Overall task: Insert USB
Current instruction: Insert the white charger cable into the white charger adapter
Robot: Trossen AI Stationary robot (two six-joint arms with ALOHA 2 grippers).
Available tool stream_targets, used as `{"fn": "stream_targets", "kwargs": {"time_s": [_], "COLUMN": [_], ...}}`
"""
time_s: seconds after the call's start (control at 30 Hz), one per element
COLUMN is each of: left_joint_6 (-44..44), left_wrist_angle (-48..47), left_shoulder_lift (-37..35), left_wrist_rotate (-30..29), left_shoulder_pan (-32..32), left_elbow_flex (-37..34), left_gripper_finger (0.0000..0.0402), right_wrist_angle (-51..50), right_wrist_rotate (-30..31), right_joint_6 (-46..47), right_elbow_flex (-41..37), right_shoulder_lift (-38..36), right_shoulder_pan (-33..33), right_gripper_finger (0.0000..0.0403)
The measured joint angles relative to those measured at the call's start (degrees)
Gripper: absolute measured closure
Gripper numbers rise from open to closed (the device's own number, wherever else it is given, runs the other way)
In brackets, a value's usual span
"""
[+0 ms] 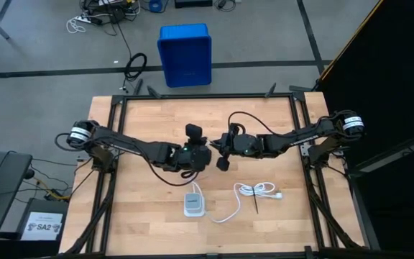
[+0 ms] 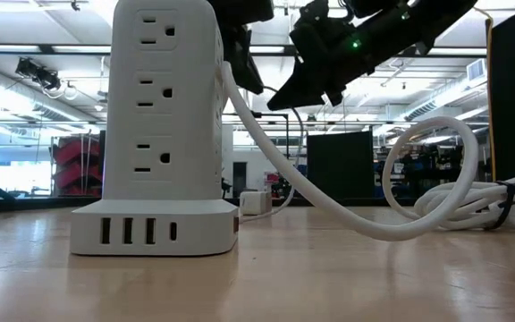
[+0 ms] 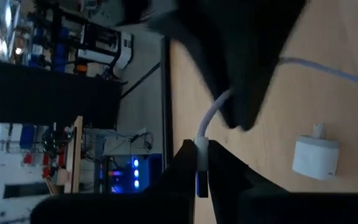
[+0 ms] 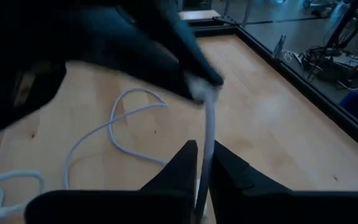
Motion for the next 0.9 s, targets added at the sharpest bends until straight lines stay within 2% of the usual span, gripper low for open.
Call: {"fn": "stream_targets", "kwargs": {"time_s": [0.2, 0.37, 0.47, 0.57, 0.63, 0.8, 0.9], "left_joint_6": [-4.7, -5.7, -5.9, -6.9, -8.5, -12.7, -14.9], "left_wrist_angle": [3.7, 19.4, 31.7, 46.8, 53.7, 65.6, 68.8], "left_shoulder_lift": [-7.1, -16.5, -22.9, -28.1, -30.6, -33.1, -32.3], "left_wrist_rotate": [0.8, 5.2, 9.5, 17.6, 21.7, 29.1, 32.3], "left_shoulder_pan": [0.0, -0.1, -0.3, -0.3, -0.3, -0.3, -0.3], "left_elbow_flex": [-8.5, -21.3, -30.3, -38.8, -43.4, -49.8, -50.8], "left_gripper_finger": [0.04, 0.0401, 0.0401, 0.0401, 0.0401, 0.0402, 0.0401], "right_wrist_angle": [1.8, 3.3, 3.4, 3.4, 3.1, 4.0, 9.2], "right_wrist_rotate": [0.0, 0.0, 1.0, 4.2, 7.1, 10.0, 6.1], "right_joint_6": [-4.7, -10.0, -11.5, -13.5, -14.9, -14.8, -14.0], "right_elbow_flex": [0.0, 0.0, 0.0, 0.0, 0.0, 0.0, 0.0], "right_shoulder_lift": [-0.5, -3.0, -4.8, -5.4, -5.4, -5.1, -3.0], "right_shoulder_pan": [2.6, 5.4, 6.9, 8.1, 8.6, 7.9, 6.3], "right_gripper_finger": [0.0335, 0.0287, 0.0264, 0.0247, 0.024, 0.0237, 0.0244]}}
